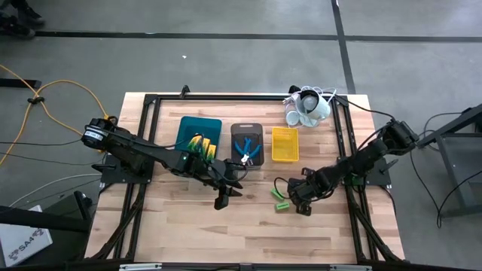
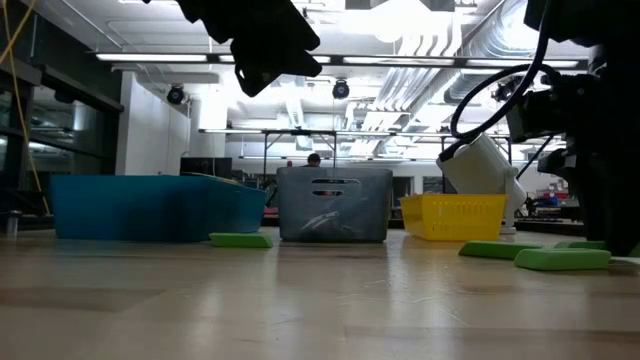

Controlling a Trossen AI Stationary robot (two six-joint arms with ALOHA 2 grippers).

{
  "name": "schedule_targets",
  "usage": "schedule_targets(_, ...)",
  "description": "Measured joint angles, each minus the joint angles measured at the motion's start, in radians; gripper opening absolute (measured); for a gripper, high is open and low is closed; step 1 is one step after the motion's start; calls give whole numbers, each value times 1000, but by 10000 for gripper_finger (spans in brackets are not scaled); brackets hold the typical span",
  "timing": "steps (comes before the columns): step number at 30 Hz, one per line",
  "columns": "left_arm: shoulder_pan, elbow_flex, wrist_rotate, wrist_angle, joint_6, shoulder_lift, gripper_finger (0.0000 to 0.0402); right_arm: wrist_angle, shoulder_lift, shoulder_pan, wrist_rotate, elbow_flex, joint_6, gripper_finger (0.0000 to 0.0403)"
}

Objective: Pick & Place School Supplies
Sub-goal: Put the green eraser into the yellow bin

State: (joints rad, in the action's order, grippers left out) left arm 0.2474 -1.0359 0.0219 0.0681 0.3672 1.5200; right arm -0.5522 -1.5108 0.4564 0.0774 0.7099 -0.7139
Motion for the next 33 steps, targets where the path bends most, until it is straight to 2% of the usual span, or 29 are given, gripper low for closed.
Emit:
schedule_targets(9, 0, 0, 9, 0, 0, 0, 127, -3, 0, -3, -6, 3, 0, 80)
schedule_targets(18, 0, 0, 9, 0, 0, 0, 127, -11, 0, -66, -10, 20, -13, 79)
schedule_targets(26, 0, 0, 8, 1, 0, 0, 127, -104, 1, -109, 2, 148, 89, 81)
schedule_targets(33, 0, 0, 8, 6, 0, 0, 127, -253, 1, -178, 81, 281, 135, 81)
